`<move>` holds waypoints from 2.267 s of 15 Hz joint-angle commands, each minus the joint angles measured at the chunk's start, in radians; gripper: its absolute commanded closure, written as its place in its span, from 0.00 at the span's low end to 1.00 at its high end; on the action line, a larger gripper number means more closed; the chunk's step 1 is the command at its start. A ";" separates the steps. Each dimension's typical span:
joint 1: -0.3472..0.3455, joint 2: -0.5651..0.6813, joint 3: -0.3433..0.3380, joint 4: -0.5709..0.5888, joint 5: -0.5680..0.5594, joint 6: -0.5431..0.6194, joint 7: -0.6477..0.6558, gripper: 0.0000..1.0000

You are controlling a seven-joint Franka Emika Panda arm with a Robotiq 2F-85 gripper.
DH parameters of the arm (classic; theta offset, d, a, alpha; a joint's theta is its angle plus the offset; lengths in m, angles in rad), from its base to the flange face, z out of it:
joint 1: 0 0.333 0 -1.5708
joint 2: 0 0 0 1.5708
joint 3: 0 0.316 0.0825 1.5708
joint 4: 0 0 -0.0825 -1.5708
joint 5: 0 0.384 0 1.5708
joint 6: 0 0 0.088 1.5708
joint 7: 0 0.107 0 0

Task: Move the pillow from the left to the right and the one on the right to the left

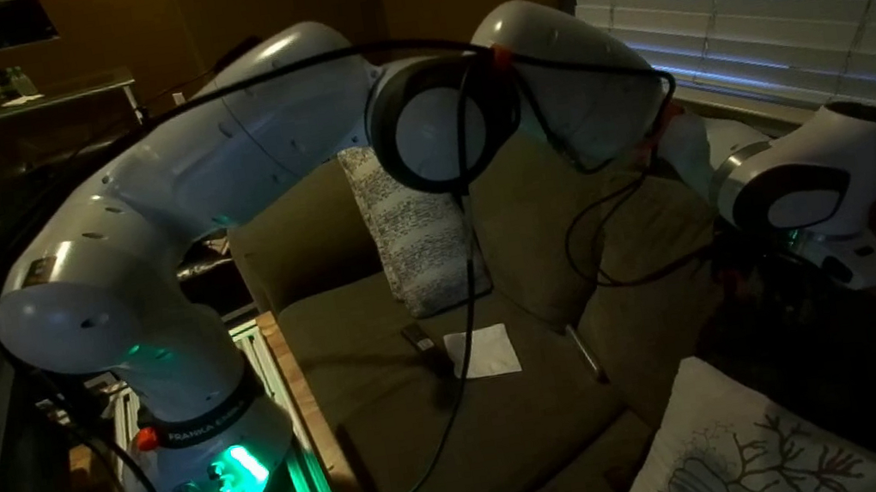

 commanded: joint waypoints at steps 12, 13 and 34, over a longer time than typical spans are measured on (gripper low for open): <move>0.136 -0.450 -0.002 -0.496 0.009 -0.082 0.141 0.99; 0.145 -0.476 -0.001 -0.526 0.011 -0.076 0.160 0.99; 0.295 -0.603 0.039 -0.751 -0.044 0.050 0.424 0.99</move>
